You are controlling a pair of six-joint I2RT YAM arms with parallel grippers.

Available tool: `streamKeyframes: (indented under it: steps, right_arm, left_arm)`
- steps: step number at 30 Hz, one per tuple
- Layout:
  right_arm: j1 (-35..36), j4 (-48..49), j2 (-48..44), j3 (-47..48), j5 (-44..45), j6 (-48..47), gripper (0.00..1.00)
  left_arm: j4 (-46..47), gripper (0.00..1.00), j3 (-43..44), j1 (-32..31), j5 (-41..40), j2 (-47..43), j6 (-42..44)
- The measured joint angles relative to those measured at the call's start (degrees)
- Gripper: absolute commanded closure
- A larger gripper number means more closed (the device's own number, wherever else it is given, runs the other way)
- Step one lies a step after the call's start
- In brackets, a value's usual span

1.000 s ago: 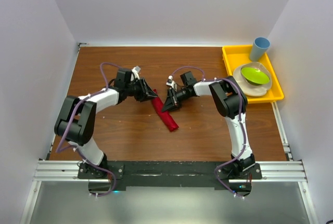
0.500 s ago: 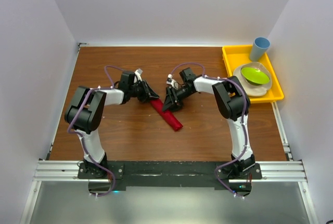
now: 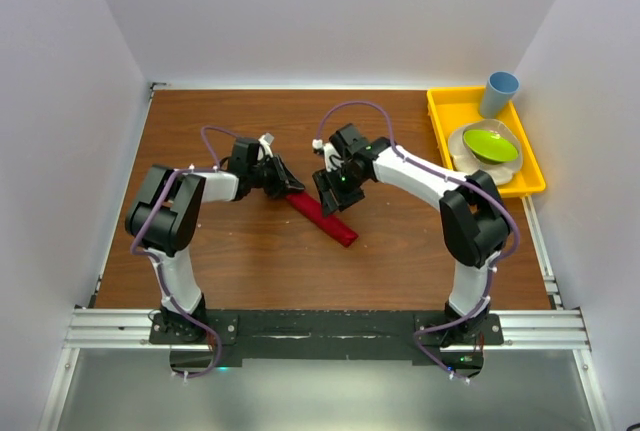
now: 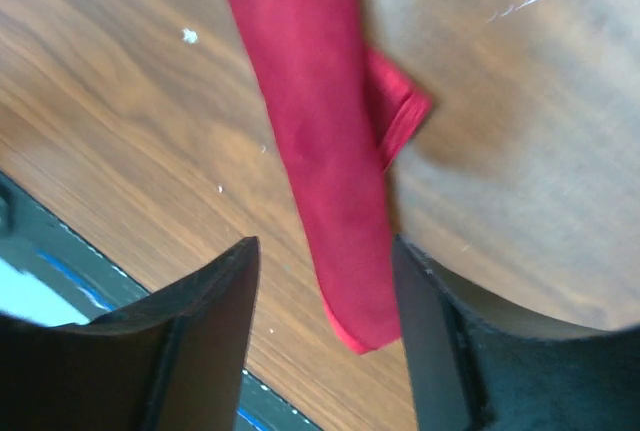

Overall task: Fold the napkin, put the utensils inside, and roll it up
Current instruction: Roll the napkin with the utensil

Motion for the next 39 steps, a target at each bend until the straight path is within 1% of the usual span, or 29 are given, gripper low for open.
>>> streamKeyframes:
  steps: [3, 6, 8, 11, 12, 13, 15, 16, 18, 19, 22, 25, 27, 32, 35, 39]
  right_arm:
    - [1.55, 0.66, -0.92, -3.87, 2.64, -0.44, 0.44]
    - [1.51, 0.72, -0.81, -8.44, 5.33, -0.44, 0.46]
    - [1.44, 0.50, -0.81, -9.81, 7.17, -0.44, 0.46]
    - [1.46, 0.00, -0.94, -9.29, 10.47, -0.74, 0.45]
    - [1.60, -0.31, -0.96, -8.72, 11.47, -1.07, 0.41]
    - [1.95, -0.66, -1.01, -8.02, 12.48, -1.57, 0.39]
    - [2.99, -0.59, -1.70, -6.93, 14.49, -2.82, 0.37]
    - [3.89, -0.17, -2.49, -6.82, 15.63, -3.85, 0.35]
    - [6.49, 0.42, -4.42, -6.80, 17.77, -5.73, 0.34]
    - [8.31, 0.74, -5.33, -6.60, 19.19, -7.10, 0.33]
    - [13.42, 2.19, -5.62, -4.52, 23.04, -10.78, 0.32]
    - [17.14, 2.97, -3.52, -1.77, 26.05, -14.08, 0.32]
    - [18.51, 3.89, -1.07, -0.04, 28.13, -15.93, 0.32]
    - [20.41, 5.75, 3.69, 0.44, 32.48, -19.23, 0.35]
    - [20.96, 6.51, 5.16, 0.44, 34.25, -20.92, 0.39]
    - [21.05, 7.98, 5.99, 0.42, 36.76, -22.47, 0.40]
  left_arm:
    - [0.00, 0.80, 0.00, 0.00, 0.00, 0.00, 0.04]
    - [-0.07, 0.80, 0.00, 0.00, -0.02, 0.02, 0.07]
    - [-0.59, 0.80, 0.02, 0.00, -0.04, 0.02, 0.33]
    - [-2.34, 0.79, 0.39, 0.00, -0.50, 0.07, 1.44]
    - [-3.10, 0.78, 0.76, 0.00, -0.66, 0.07, 1.68]
    - [-4.04, 0.77, 1.31, 0.00, -0.72, 0.07, 1.86]
    - [-6.08, 0.74, 3.04, 0.02, -0.76, 0.09, 2.51]
    - [-7.19, 0.68, 4.07, 0.04, -0.74, 0.09, 2.58]
    - [-9.18, 0.62, 6.21, 0.26, -0.68, 0.09, 2.71]
    - [-11.13, 0.57, 7.78, 0.50, -0.63, 0.09, 2.60]
    - [-16.09, 0.51, 11.47, 2.16, -1.16, -0.35, 2.73]
    - [-20.24, 0.47, 12.74, 4.68, -1.97, -2.56, 2.89]
    - [-22.73, 0.46, 12.66, 6.95, -2.38, -5.11, 2.95]
    - [-24.13, 0.46, 9.01, 11.19, -2.84, -12.09, 3.06]
    - [-24.96, 0.46, 6.99, 11.91, -2.84, -13.70, 3.15]
    - [-25.51, 0.46, 5.40, 11.89, -2.73, -13.79, 3.15]
